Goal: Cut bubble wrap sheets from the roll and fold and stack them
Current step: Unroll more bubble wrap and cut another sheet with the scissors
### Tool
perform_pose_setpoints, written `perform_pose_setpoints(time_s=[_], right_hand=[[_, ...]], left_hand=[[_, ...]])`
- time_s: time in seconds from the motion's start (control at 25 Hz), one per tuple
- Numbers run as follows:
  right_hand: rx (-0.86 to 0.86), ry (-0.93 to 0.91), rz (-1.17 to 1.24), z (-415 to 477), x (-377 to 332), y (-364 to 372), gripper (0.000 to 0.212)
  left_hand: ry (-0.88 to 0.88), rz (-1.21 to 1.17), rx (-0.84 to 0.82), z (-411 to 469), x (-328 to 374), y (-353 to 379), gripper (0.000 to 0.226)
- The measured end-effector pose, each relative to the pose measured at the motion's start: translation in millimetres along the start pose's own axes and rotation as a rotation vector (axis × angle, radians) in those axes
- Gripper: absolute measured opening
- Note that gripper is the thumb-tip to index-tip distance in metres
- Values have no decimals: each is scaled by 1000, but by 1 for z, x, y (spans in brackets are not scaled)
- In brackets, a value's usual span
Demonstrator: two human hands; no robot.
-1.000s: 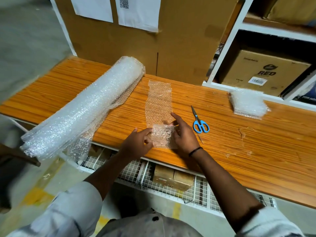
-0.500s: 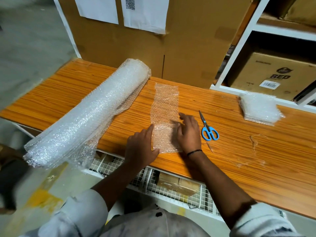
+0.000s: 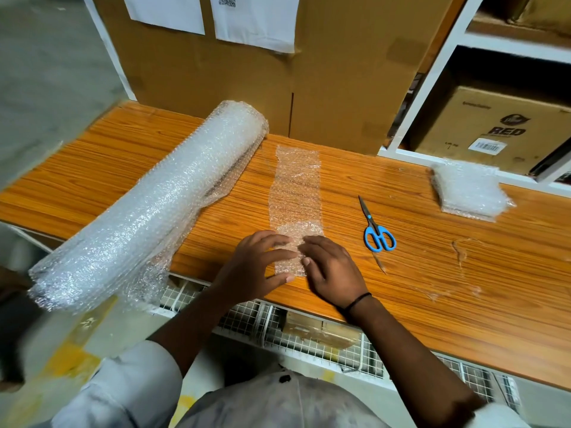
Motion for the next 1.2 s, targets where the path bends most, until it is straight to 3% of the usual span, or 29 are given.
perform_pose_setpoints(time_s=[0.2, 0.36, 0.48, 0.64, 0.76, 0.92, 1.08, 1.2], right_hand=[[-104, 38, 36, -9, 5, -10, 53], [-222, 32, 103, -8, 8, -20, 80], [-258, 36, 121, -3, 17, -21, 86], [-153, 204, 157, 10, 28, -19, 81], [-82, 224, 213, 29, 28, -19, 75], [106, 314, 299, 48, 29, -19, 46], [275, 468, 325, 64, 37, -15, 38], [327, 546, 231, 82, 42, -17, 46]], left_hand=[[103, -21, -95, 6, -10, 1, 24], [63, -184, -86, 14, -10, -7, 7], [-1, -298, -54, 22, -9, -17, 7], [-62, -492, -52, 36, -11, -32, 3], [-117, -572, -66, 54, -14, -41, 5], [-221, -653, -58, 78, -24, -47, 6], [-330, -569, -25, 97, -42, -40, 47], [-329, -430, -81, 105, -50, -24, 80]])
Point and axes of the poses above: each hand's wrist, its own z-axis towards the middle knuckle, its own y-axis out of the palm, x = y × z, the point moved 4 cm from there along z, towards the middle knuckle, and after that the axes turned 9 degrees about -y, right-handed, at the moved point
